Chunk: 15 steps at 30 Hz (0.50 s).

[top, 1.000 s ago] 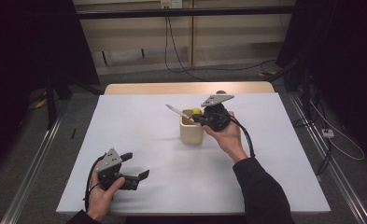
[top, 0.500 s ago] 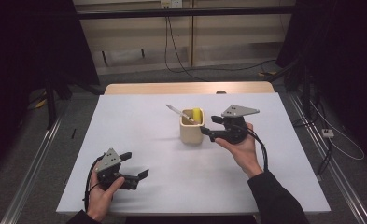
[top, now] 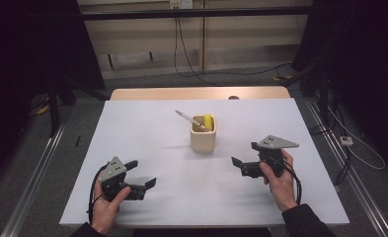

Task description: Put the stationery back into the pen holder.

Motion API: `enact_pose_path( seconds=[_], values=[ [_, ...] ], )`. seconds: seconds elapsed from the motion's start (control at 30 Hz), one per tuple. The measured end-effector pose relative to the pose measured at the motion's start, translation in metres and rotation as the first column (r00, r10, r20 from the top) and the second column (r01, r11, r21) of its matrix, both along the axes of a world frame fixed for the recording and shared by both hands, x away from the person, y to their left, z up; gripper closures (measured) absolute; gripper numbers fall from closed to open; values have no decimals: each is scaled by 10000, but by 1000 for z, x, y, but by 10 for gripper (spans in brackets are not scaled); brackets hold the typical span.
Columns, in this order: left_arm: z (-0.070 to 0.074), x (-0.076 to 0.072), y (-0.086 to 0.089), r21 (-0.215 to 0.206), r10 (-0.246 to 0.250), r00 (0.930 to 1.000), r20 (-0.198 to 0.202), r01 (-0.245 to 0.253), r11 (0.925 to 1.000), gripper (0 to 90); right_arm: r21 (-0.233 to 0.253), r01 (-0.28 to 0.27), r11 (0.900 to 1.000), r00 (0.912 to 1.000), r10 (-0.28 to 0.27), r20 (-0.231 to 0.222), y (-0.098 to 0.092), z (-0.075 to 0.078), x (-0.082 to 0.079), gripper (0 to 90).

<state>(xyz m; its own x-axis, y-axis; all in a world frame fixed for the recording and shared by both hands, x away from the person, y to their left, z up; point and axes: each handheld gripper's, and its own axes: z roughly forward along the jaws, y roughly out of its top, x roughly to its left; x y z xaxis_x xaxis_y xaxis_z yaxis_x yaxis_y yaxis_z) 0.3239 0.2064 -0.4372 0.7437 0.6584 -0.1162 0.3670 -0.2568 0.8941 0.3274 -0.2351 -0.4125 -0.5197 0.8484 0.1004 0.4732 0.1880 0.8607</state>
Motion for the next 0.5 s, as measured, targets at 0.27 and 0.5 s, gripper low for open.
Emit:
enact_pose_path(
  seconds=[0.27, 0.5],
  values=[
    [2, -1, 2, -152, 184, 9997, 162, -182, 9997, 56, -688, 675, 9953, 9977, -674, 38, -18, -17, -28, 95],
    [3, -1, 3, -251, 221, 9995, 241, -215, 9995, 56, -630, 930, 9937, 9957, -927, 76, -24, -26, -33, 88]
  ],
)
